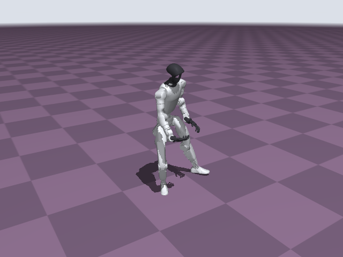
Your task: Kungfu
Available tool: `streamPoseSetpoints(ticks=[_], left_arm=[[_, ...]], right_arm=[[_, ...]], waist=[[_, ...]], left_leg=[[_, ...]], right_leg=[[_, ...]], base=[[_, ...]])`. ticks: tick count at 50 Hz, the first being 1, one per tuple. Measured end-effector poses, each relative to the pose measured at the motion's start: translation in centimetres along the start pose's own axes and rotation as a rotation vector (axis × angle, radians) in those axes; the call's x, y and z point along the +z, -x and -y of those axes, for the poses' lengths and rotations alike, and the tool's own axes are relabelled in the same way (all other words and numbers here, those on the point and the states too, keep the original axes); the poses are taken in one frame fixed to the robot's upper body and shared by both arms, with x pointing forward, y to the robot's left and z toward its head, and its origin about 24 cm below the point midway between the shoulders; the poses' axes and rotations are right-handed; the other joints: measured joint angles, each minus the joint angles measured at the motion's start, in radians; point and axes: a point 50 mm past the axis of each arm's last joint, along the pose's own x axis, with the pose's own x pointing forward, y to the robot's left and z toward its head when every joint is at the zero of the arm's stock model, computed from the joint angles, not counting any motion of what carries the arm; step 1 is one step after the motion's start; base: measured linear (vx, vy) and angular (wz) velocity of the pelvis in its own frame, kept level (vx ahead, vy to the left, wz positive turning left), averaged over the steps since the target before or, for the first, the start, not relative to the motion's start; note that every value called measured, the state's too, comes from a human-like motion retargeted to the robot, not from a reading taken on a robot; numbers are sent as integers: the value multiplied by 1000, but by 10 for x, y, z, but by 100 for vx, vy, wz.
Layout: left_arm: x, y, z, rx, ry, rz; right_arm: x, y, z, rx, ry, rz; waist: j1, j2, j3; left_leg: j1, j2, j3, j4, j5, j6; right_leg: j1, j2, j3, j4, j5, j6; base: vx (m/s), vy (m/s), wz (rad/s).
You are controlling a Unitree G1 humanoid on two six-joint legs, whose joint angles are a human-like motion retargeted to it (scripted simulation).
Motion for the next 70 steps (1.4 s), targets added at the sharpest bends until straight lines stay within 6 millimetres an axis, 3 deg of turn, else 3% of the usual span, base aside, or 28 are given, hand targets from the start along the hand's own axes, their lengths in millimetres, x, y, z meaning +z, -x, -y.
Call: streamPoseSetpoints(ticks=[3, 6, 9, 12, 17, 22, 25, 30, 33, 35, 37, 38, 40, 42, 45, 47, 49, 51, 53, 55, 56, 58, 60, 62, 63, 65, 70], left_arm=[[-14, 18, -1, 51, -32, -82], [-30, 32, -9, 85, -62, -168], [-45, 41, -18, 71, -79, -233], [-56, 48, -26, 71, -92, -306], [-65, 58, -25, 120, -52, -471], [-66, 75, -15, 173, 110, -628], [-74, 95, -16, 216, 200, -729], [-94, 152, -23, 303, 288, -953], [-105, 178, -34, 393, 369, -1071], [-113, 185, -45, 463, 433, -1098], [-122, 180, -63, 516, 475, -1059], [-127, 175, -74, 537, 487, -1024], [-138, 155, -103, 548, 501, -919], [-145, 124, -138, 522, 498, -787], [-142, 59, -191, 457, 504, -566], [-128, 17, -217, 378, 513, -429], [-106, -25, -224, 256, 548, -313], [-76, -66, -216, 109, 599, -193], [-41, -99, -193, -76, 662, -87], [-6, -118, -151, -300, 754, -22], [12, -121, -122, -416, 822, -5], [47, -116, -67, -640, 980, 18], [81, -100, -18, -827, 1155, 21], [104, -83, 19, -939, 1276, -28], [111, -75, 34, -956, 1316, -80], [111, -74, 36, -926, 1397, -93], [100, -61, 46, -936, 1367, -187]], right_arm=[[-28, -52, -26, 113, -5, -25], [-57, -86, -48, 135, -148, 13], [-70, -96, -56, 125, -322, 59], [-68, -90, -52, 108, -307, 58], [-43, -62, -31, 19, -53, 39], [-9, -52, -28, -43, 83, 178], [12, -53, -37, 17, 171, 197], [42, -65, -65, 164, 394, 176], [56, -78, -87, 231, 521, 202], [65, -86, -100, 256, 584, 242], [76, -88, -108, 255, 630, 293], [81, -88, -112, 250, 651, 324], [94, -84, -118, 231, 697, 404], [110, -72, -121, 195, 746, 502], [133, -49, -129, 111, 829, 697], [141, -31, -134, 34, 879, 828], [142, -9, -134, -71, 926, 962], [140, 15, -136, -190, 986, 1112], [134, 38, -140, -314, 1049, 1263], [124, 56, -144, -418, 1093, 1399], [118, 62, -148, -466, 1113, 1462], [103, 70, -153, -560, 1139, 1569], [85, 66, -155, -662, 1156, 1633], [68, 58, -155, -808, 1183, 1653], [57, 54, -151, -977, 1222, 1665], [42, 66, -146, -1210, 1269, 1744], [17, 52, -143, -1071, 1197, 1633]], waist=[[25, 5, 26], [38, 14, 39], [50, 13, 30], [68, 6, 14], [89, -10, -21], [122, -35, -61], [182, -46, -74], [299, -55, -103], [312, -57, -144], [306, -50, -172], [293, -37, -195], [283, -31, -204], [272, -34, -216], [245, -25, -231], [137, 35, -232], [106, 38, -232], [86, 15, -232], [57, -12, -212], [-10, -16, -176], [-116, -6, -138], [-170, -9, -118], [-256, -15, -83], [-312, -14, -53], [-336, -18, -20], [-346, -15, -5], [-358, -13, 16], [-420, -4, 14]], left_leg=[[-24, -5, -20, 21, 7, 0], [-33, 23, -66, 39, 17, 0], [-22, 50, -77, 45, 14, 0], [-4, 76, -61, 56, -4, 0], [-23, 106, 13, 121, -16, 27], [-120, 128, 178, 277, -37, 122], [-133, 145, 222, 362, -103, 158], [-90, 81, 82, 412, -221, 137], [-112, 39, 27, 460, -282, 143], [-116, 4, 1, 478, -323, 157], [-105, -36, -19, 483, -349, 179], [-94, -60, -37, 480, -358, 191], [-66, -130, -88, 463, -365, 209], [-31, -188, -170, 430, -357, 224], [0, -208, -394, 420, -347, 195], [55, -234, -420, 401, -346, 195], [139, -298, -391, 343, -319, 227], [219, -352, -376, 298, -295, 238], [295, -389, -396, 274, -278, 239], [370, -425, -470, 262, -268, 245], [404, -450, -514, 264, -268, 261], [466, -492, -577, 266, -268, 294], [518, -513, -607, 261, -263, 318], [556, -510, -597, 251, -261, 320], [571, -501, -592, 242, -259, 320], [591, -493, -569, 227, -256, 327], [611, -487, -568, 212, -260, 342]], right_leg=[[0, 9, 25, 16, 3, 17], [30, 59, 30, 1, 15, 28], [63, 93, 21, -26, 33, 32], [106, 112, -5, -64, 45, 26], [188, 125, -45, -160, 90, 16], [293, 114, -113, -307, 161, 8], [360, 127, -137, -395, 212, 3], [490, 145, -146, -549, 341, 30], [585, 160, -184, -672, 471, 60], [669, 181, -230, -760, 578, 80], [751, 210, -228, -824, 696, 61], [780, 230, -177, -836, 747, 25], [792, 292, 89, -805, 788, 32], [774, 451, 409, -705, 709, 118], [716, 764, 485, -490, 588, 129], [637, 844, 497, -346, 486, 129], [560, 802, 516, -289, 416, 104], [489, 759, 514, -326, 379, 21], [414, 784, 566, -427, 380, -52], [334, 807, 648, -562, 438, -93], [303, 777, 663, -640, 493, -117], [245, 710, 657, -786, 596, -162], [176, 678, 623, -906, 633, -200], [112, 668, 550, -1002, 587, -185], [81, 674, 532, -1034, 569, -192], [30, 683, 476, -1055, 522, -206], [-11, 675, 473, -967, 578, -219]], base=[[11, -7, 50], [10, -13, 8], [28, 4, -17], [37, 11, -31], [42, 24, 10], [47, 21, 79], [62, 26, 26], [87, 46, -9], [100, 66, 65], [78, 47, 135], [82, 48, 189], [80, 44, 210], [69, 28, 214], [77, 23, 237], [65, -12, 289], [63, 13, 195], [59, 41, 138], [51, 21, 147], [46, 9, 211], [34, 5, 269], [27, 4, 264], [28, 5, 196], [21, 2, 87], [12, -5, -3], [4, -6, -31], [1, -9, -44], [4, -3, -6]])
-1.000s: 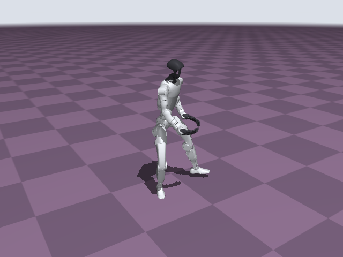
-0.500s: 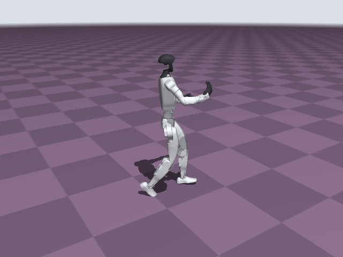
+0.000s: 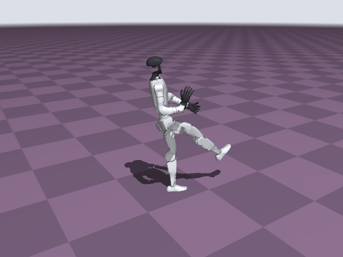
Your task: Kungfu
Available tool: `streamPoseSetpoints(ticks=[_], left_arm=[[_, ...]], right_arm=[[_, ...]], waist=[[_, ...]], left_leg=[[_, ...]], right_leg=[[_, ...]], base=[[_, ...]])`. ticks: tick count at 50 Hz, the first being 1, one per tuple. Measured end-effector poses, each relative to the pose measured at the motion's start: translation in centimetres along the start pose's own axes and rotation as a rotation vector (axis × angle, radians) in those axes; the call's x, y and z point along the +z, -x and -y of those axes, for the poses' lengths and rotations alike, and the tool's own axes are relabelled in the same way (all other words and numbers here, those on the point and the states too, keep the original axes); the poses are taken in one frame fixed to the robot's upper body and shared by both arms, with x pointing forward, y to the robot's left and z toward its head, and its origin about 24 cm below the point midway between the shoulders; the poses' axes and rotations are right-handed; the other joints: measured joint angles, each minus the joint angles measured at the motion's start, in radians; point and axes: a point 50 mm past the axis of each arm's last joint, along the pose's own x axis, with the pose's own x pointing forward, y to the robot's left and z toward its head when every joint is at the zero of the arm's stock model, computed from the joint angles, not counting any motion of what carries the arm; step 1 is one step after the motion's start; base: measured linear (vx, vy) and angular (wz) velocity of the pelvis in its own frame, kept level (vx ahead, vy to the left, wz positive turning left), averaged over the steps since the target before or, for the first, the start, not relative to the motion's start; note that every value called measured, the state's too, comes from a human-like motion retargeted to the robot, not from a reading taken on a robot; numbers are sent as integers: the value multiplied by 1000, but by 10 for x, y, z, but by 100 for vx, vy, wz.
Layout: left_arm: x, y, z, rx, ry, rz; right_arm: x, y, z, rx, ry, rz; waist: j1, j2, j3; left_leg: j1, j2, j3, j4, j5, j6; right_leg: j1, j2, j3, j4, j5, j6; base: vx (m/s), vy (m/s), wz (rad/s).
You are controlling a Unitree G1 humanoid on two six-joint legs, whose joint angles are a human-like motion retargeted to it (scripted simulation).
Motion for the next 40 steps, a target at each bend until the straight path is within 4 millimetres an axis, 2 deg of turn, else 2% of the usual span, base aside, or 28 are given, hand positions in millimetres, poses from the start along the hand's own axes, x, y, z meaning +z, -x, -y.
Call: streamPoseSetpoints(ticks=[3, 5, 10, 12, 15, 17, 18, 20, 22, 23, 25, 27, 29, 31, 33, 35, 40], left_arm=[[-5, 5, -5, 36, 34, -1], [-10, 7, -5, 47, 51, -7], [2, 22, -21, 104, 53, 52], [9, 32, -31, 171, 48, 97], [22, 50, -50, 328, 37, 190], [46, 59, -56, 421, 33, 342], [69, 63, -55, 451, 14, 465], [125, 78, -37, 473, -89, 781], [185, 99, 8, 433, -274, 1130], [208, 110, 36, 388, -372, 1286], [239, 130, 92, 281, -535, 1555], [255, 153, 140, 206, -656, 1797], [260, 177, 169, 170, -710, 2022], [261, 193, 183, 140, -730, 2176], [262, 198, 184, 139, -742, 2211], [265, 195, 177, 176, -745, 2157], [272, 183, 156, 264, -629, 1995]], right_arm=[[-2, 0, -1, 16, -7, -22], [-1, 3, -3, 29, -18, -32], [-4, -5, -23, 69, -111, -38], [-5, -6, -37, 74, -183, -48], [-11, -12, -62, 98, -316, -68], [-11, -33, -82, 163, -432, -14], [-8, -53, -91, 209, -490, 67], [17, -109, -102, 294, -607, 331], [68, -172, -93, 340, -704, 692], [98, -194, -82, 355, -742, 867], [152, -218, -59, 390, -785, 1184], [193, -224, -43, 418, -792, 1449], [219, -221, -34, 429, -765, 1661], [232, -217, -32, 409, -747, 1780], [232, -216, -36, 367, -754, 1792], [224, -217, -42, 314, -775, 1726], [195, -217, -60, 241, -756, 1534]], waist=[[12, 6, -17], [27, 15, -39], [251, 5, -145], [365, -16, -171], [559, -59, -192], [674, -88, -183], [715, -99, -167], [793, -132, -131], [898, -180, -108], [964, -210, -105], [1074, -270, -109], [1116, -314, -94], [1106, -332, -64], [1078, -322, -59], [1041, -293, -73], [1013, -265, -91], [922, -214, -125]], left_leg=[[-8, 5, 3, -5, -6, 5], [-11, 20, -13, -25, -3, -2], [-149, 3, 88, 17, -37, -30], [-216, 0, 111, 53, -51, -51], [-320, 0, 109, 134, -71, -96], [-380, 5, 106, 195, -98, -110], [-412, 10, 97, 235, -115, -117], [-478, 7, 70, 330, -150, -140], [-570, 22, 89, 454, -203, -167], [-623, 34, 111, 516, -242, -170], [-712, 70, 135, 595, -306, -162], [-785, 70, 98, 655, -334, -184], [-823, 38, 89, 690, -339, -183], [-845, 61, 101, 717, -345, -184], [-853, 98, 115, 737, -350, -185], [-850, 145, 140, 740, -348, -187], [-821, 207, 188, 694, -290, -187]], right_leg=[[52, 5, 79, 37, 40, 9], [125, -13, 66, 40, 26, 30], [268, -42, 148, 112, -20, 105], [358, -74, 173, 151, -53, 142], [516, -130, 170, 205, -110, 187], [649, -176, 86, 209, -121, 196], [719, -204, 20, 205, -116, 194], [854, -237, -71, 190, -63, 176], [952, -252, -122, 157, 23, 195], [985, -258, -136, 140, 81, 213], [1031, -259, -153, 108, 209, 290], [1040, -221, -93, 92, 191, 342], [1035, -202, -5, 91, 109, 315], [1016, -198, -25, 98, 49, 303], [1009, -208, -122, 122, -17, 284], [1000, -210, -154, 144, -68, 267], [969, -187, -29, 168, -188, 246]], base=[[7, -7, -12], [7, -11, -19], [2, -8, -111], [-10, -7, -103], [-15, -14, -85], [-27, -27, -26], [-39, -40, 22], [-35, -53, 33], [-18, -65, -30], [-10, -66, -77], [-7, -62, -70], [-22, -54, -5], [-35, -31, 26], [-43, -6, -37], [-54, 7, -77], [-43, 12, -87], [-50, 5, -74]])
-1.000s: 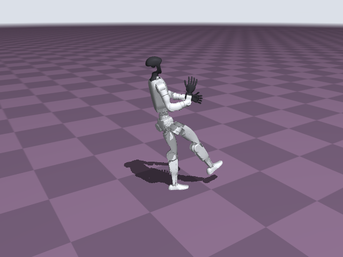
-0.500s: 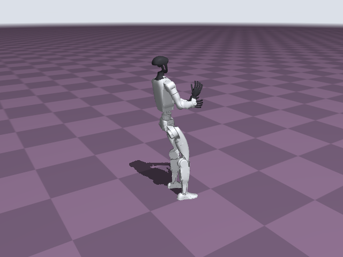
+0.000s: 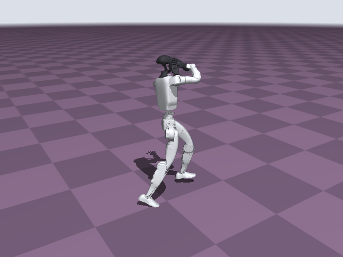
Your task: Kungfu
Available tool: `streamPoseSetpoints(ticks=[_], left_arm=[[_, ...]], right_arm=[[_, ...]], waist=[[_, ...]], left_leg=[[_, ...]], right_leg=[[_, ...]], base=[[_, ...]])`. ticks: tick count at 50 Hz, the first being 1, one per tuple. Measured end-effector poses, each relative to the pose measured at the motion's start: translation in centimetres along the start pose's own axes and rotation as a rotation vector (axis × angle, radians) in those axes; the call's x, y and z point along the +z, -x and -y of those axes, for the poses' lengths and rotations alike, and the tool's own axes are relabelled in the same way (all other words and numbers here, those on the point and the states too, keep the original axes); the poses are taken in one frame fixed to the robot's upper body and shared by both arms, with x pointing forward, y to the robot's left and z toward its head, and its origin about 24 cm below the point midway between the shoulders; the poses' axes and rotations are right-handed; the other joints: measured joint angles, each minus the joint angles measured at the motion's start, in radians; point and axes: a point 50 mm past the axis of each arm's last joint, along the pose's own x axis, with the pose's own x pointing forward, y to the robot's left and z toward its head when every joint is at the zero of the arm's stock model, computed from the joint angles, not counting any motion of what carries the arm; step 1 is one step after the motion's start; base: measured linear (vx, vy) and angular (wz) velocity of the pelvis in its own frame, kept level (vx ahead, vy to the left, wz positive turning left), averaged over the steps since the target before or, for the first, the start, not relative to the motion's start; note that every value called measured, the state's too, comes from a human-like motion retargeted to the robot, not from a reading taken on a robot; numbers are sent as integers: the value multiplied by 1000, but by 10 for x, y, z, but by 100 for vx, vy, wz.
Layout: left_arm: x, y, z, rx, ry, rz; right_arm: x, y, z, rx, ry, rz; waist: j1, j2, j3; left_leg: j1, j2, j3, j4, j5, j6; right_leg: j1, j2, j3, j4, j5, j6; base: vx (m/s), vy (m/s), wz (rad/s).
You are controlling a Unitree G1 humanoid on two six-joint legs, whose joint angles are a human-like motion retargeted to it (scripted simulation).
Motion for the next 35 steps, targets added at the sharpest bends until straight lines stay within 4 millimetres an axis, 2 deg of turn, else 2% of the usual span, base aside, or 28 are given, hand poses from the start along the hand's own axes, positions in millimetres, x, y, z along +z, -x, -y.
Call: streamPoseSetpoints(ticks=[3, 5, 7, 10, 12, 13, 15, 17, 18, 20, 21, 22, 23, 25, 27, 28, 30, 31, 32, 33, 35], left_arm=[[-9, -2, -11, 48, -1, -77], [-13, -4, -25, 75, -46, -101], [-15, -4, -46, 122, -120, -111], [-12, 1, -83, 195, -257, -130], [-4, 4, -110, 189, -383, -144], [2, 7, -123, 171, -451, -160], [13, 12, -143, 102, -573, -204], [24, 18, -155, -29, -682, -254], [27, 22, -158, -100, -729, -289], [24, 37, -161, -260, -799, -389], [18, 47, -161, -348, -816, -458], [12, 58, -161, -436, -821, -533], [5, 71, -159, -526, -807, -616], [-17, 102, -146, -705, -715, -775], [-35, 134, -123, -883, -584, -879], [-43, 148, -108, -962, -518, -902], [-55, 168, -75, -1089, -400, -885], [-59, 173, -59, -1141, -345, -850], [-63, 178, -43, -1191, -289, -813], [-65, 182, -28, -1239, -233, -774], [-70, 183, -8, -1313, -174, -698]], right_arm=[[-6, 18, -3, -93, 37, -134], [-11, 30, -4, -221, 36, -244], [-14, 43, -4, -371, 25, -352], [-9, 63, -1, -505, 31, -473], [-3, 78, 1, -544, 46, -563], [2, 86, 1, -559, 52, -610], [14, 104, 3, -571, 71, -708], [33, 123, 6, -545, 92, -819], [44, 134, 9, -516, 105, -886], [72, 159, 18, -435, 140, -1063], [88, 171, 25, -365, 158, -1159], [105, 183, 33, -292, 173, -1258], [122, 195, 42, -216, 191, -1362], [165, 216, 66, -59, 248, -1588], [213, 231, 96, 107, 325, -1838], [240, 236, 112, 179, 373, -1974], [296, 235, 141, 307, 471, -2226], [325, 232, 153, 352, 536, -2360], [355, 227, 163, 386, 602, -2502], [388, 222, 167, 403, 675, -2662], [432, 219, 160, 435, 721, -2934]], waist=[[-41, 37, -23], [-70, 65, -37], [-101, 90, -45], [-154, 113, -47], [-198, 111, -49], [-231, 106, -51], [-299, 91, -60], [-359, 56, -67], [-384, 38, -65], [-429, 22, -58], [-435, 14, -55], [-438, 8, -53], [-433, 4, -51], [-446, 17, -52], [-463, 25, -54], [-472, 24, -56], [-483, 13, -50], [-477, -7, -40], [-470, -28, -33], [-463, -53, -28], [-379, -125, -6]], left_leg=[[25, 80, 48, -46, 39, -7], [53, 147, 86, -91, 66, -15], [98, 215, 129, -158, 101, -25], [182, 296, 192, -286, 175, -37], [241, 344, 247, -373, 245, -32], [268, 361, 265, -415, 288, -21], [299, 375, 267, -479, 365, 40], [327, 362, 267, -505, 372, 111], [346, 351, 276, -501, 347, 116], [363, 269, 184, -433, 273, 53], [366, 186, 127, -388, 217, 34], [370, 116, 102, -357, 173, 17], [379, 74, 143, -354, 152, 7], [387, 35, 228, -366, 110, -42], [366, -25, 230, -394, 62, -100], [346, -57, 212, -407, 52, -88], [308, -101, 176, -445, 112, 44], [298, -123, 136, -461, 143, 123], [290, -136, 93, -468, 155, 168], [287, -129, 42, -458, 129, 146], [228, 30, 48, -383, 45, 18]], right_leg=[[-35, -6, -4, -3, -60, -22], [-68, -14, -34, 2, -96, -31], [-105, -18, -70, 13, -132, -50], [-153, -18, -100, 16, -180, -72], [-181, -6, -55, 4, -212, -55], [-198, 14, -5, 2, -226, -55], [-228, 51, 60, -7, -233, -70], [-258, 53, 89, -16, -221, -81], [-271, 53, 109, -18, -213, -88], [-286, 64, 145, -31, -188, -100], [-294, 62, 159, -44, -170, -106], [-302, 63, 178, -57, -153, -111], [-311, 70, 207, -68, -137, -115], [-321, 105, 228, -96, -113, -130], [-322, 150, 227, -123, -96, -163], [-323, 171, 222, -132, -92, -180], [-336, 211, 215, -127, -99, -193], [-354, 228, 211, -101, -97, -168], [-383, 244, 202, -68, -89, -124], [-432, 263, 181, -19, -65, -41], [-567, 391, 24, 124, -7, 102]], base=[[-78, -2, -148], [-95, -7, -189], [-94, -10, -193], [-85, -13, -182], [-100, -40, -165], [-104, -60, -139], [-84, -60, -126], [-74, -57, -144], [-83, -57, -140], [-65, -37, -131], [-48, -24, -155], [-43, -23, -188], [-36, -24, -172], [-26, -32, -113], [-14, -44, -54], [-9, -47, -28], [-3, -50, -13], [-4, -58, -20], [-13, -69, -33], [-27, -111, -110], [-56, -204, -264]])
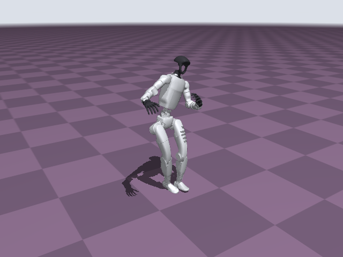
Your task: Kungfu
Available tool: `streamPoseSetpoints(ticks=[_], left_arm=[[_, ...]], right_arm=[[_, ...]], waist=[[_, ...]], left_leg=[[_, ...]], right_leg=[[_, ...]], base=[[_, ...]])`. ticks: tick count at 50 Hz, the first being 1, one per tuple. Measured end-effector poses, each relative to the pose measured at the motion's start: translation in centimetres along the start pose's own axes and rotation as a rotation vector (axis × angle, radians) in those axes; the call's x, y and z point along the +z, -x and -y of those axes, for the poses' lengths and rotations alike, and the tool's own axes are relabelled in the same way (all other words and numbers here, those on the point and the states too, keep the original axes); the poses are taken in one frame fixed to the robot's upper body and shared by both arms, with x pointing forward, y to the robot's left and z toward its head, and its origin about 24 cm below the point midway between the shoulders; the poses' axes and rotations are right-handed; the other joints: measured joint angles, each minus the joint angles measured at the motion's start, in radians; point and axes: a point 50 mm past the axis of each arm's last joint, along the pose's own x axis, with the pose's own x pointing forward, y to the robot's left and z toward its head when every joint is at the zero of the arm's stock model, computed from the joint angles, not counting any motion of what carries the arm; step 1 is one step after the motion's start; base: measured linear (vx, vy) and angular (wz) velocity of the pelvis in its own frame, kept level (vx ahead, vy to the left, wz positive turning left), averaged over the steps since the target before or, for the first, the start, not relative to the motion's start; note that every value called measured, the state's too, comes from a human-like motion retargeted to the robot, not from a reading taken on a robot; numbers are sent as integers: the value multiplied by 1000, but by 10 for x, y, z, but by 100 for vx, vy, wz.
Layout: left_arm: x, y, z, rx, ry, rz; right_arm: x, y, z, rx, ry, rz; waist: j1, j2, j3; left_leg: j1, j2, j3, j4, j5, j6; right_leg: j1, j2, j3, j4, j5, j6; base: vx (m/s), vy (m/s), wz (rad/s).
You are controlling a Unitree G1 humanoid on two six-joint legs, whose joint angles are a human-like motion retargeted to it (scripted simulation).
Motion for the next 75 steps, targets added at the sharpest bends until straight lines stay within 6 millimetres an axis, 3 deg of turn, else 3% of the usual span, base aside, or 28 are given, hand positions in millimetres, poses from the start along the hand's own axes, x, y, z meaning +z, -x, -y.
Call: streamPoseSetpoints(ticks=[2, 3, 5, 8, 10, 11, 12, 13, 15, 17, 19, 21, 25, 27, 30, 32, 35, 39, 43, 50, 52, 53, 54, 57, 59, 62, 68, 75], left_arm=[[8, -14, 6, -30, 1, 74], [13, -22, 10, -50, 5, 119], [14, -33, 17, -80, 24, 153], [-1, -32, 40, -138, 94, 59], [-7, -22, 67, -165, 168, -27], [-12, -12, 76, -150, 191, -90], [-18, -1, 85, -127, 209, -154], [-23, 13, 90, -88, 220, -220], [-40, 62, 89, 47, 221, -409], [-50, 115, 93, 233, 271, -627], [-55, 165, 101, 408, 339, -843], [-60, 217, 95, 572, 389, -1027], [-54, 295, 70, 686, 396, -1264], [-38, 319, 68, 661, 342, -1338], [-19, 341, 63, 650, 280, -1394], [-9, 353, 60, 656, 273, -1416], [4, 365, 60, 647, 299, -1430], [2, 352, 77, 603, 372, -1372], [-14, 320, 96, 543, 471, -1263], [-62, 216, 101, 314, 528, -941], [-73, 176, 96, 220, 511, -815], [-77, 156, 91, 169, 494, -746], [-79, 136, 86, 116, 472, -680], [-76, 76, 82, -30, 406, -482], [-72, 33, 72, -65, 332, -354], [-64, -12, 58, -104, 224, -237], [-50, -60, 37, -146, 22, -111], [-58, -67, 30, -210, -72, -164]], right_arm=[[-27, 14, -7, 69, 77, -193], [-42, 26, -6, 92, 109, -293], [-65, 47, -1, 135, 151, -459], [-92, 86, -1, 189, 175, -628], [-112, 127, 0, 194, 187, -758], [-119, 143, -6, 196, 177, -819], [-124, 158, -13, 195, 168, -882], [-128, 168, -21, 191, 159, -948], [-124, 169, -53, 231, 129, -1021], [-114, 161, -82, 302, 87, -1009], [-99, 153, -114, 388, 31, -956], [-81, 154, -151, 512, -23, -890], [-59, 211, -209, 716, -120, -938], [-58, 251, -218, 783, -155, -1007], [-60, 298, -216, 815, -179, -1100], [-63, 314, -212, 797, -186, -1156], [-72, 315, -199, 726, -217, -1206], [-86, 287, -181, 597, -241, -1220], [-85, 224, -176, 509, -270, -1098], [-36, 104, -181, 504, -293, -750], [-18, 80, -184, 495, -305, -679], [-9, 67, -184, 484, -314, -641], [0, 56, -184, 478, -317, -607], [23, 23, -176, 464, -322, -546], [52, -11, -165, 463, -329, -451], [98, -50, -150, 455, -295, -315], [166, -88, -132, 478, -83, -59], [216, -100, -128, 514, 61, 140]], waist=[[62, 10, 20], [40, 50, 28], [-25, 149, 31], [-138, 322, 12], [-225, 427, 1], [-233, 445, 11], [-242, 451, 23], [-251, 429, 41], [-168, 452, 40], [-198, 454, 57], [-299, 479, 103], [-386, 533, 162], [-396, 444, 159], [-369, 333, 97], [-330, 209, -3], [-322, 157, -28], [-303, 129, -45], [-285, 146, -70], [-318, 191, -65], [-369, 253, -13], [-366, 246, 19], [-371, 222, 37], [-363, 207, 34], [-342, 204, 23], [-322, 180, 71], [-366, 268, 95], [-419, 377, 119], [-473, 460, 159]], left_leg=[[-30, 186, 133, 22, 4, -60], [-60, 266, 137, 43, 4, -57], [-192, 354, 9, 100, 9, -53], [-291, 374, -139, 27, 35, 75], [-341, 253, -210, 31, 37, 199], [-346, 231, -237, 24, 38, 223], [-340, 193, -255, 22, 33, 248], [-313, 125, -256, 28, 18, 275], [-309, 243, -245, -21, 15, 265], [-313, 213, -239, 15, -15, 311], [-357, 172, -277, 79, -45, 344], [-409, 249, -344, 83, -36, 307], [-393, 334, -253, 49, -31, 244], [-317, 295, -163, 25, -40, 228], [-229, 263, -20, -36, -29, 192], [-183, 252, 48, -47, -24, 159], [-128, 232, 105, -37, -24, 115], [-66, 212, 153, -50, -19, 69], [-4, 212, 190, -76, 0, 36], [86, 262, 235, -103, 47, -72], [104, 264, 218, -78, 55, -135], [116, 236, 209, -60, 56, -164], [110, 211, 213, -50, 68, -173], [57, 126, 127, -11, 110, -173], [77, 65, 118, -31, 120, -173], [66, 90, 62, -69, 95, -173], [105, 114, 88, -227, 47, -173], [91, 134, 226, -349, 63, -173]], right_leg=[[-182, 121, -224, 217, 50, 0], [-271, 99, -320, 372, 44, 0], [-437, -32, -463, 743, 53, 0], [-499, -316, -291, 1018, 201, 0], [-440, -714, -123, 903, 403, -208], [-456, -849, -63, 733, 372, -396], [-471, -980, 5, 546, 340, -522], [-486, -1100, 88, 324, 307, -523], [-554, -1035, 112, -73, 378, -523], [-691, -1047, 255, -133, 384, -524], [-786, -1082, 215, 126, 290, -524], [-798, -947, 130, 427, 257, -523], [-777, -750, -87, 801, 179, -450], [-733, -678, -157, 875, 133, -359], [-655, -516, -196, 878, 31, -103], [-587, -434, -200, 847, 5, -38], [-484, -416, -198, 790, -7, -61], [-416, -440, -128, 640, 34, -131], [-375, -500, -72, 413, 94, -195], [-348, -628, -96, 56, -3, -411], [-310, -649, -105, -36, 27, -350], [-285, -676, -97, -73, 126, -246], [-329, -695, -57, -42, 135, -211], [-552, -719, 123, 126, 73, -198], [-659, -771, 120, 205, 53, -222], [-769, -697, 198, 313, -12, -220], [-899, -654, 191, 382, -40, -251], [-970, -662, 170, 352, -6, -255]], base=[[-91, -211, -219], [-66, -68, -26], [-34, 26, 53], [28, 99, 104], [22, 78, 226], [-9, 22, 153], [-26, 7, 85], [-37, 10, -41], [-54, -8, -270], [-52, -12, -149], [-35, -12, 60], [-34, -29, 16], [-9, -47, -33], [26, -50, 5], [20, -39, -15], [-5, -37, -8], [-13, -21, -22], [-30, -15, -43], [-54, -15, -60], [-68, -39, -60], [-70, -53, -11], [-69, -56, 7], [-69, -71, -5], [-78, -65, -1], [-105, -11, -78], [-60, -4, -14], [-46, -6, -24], [-28, 11, 9]])
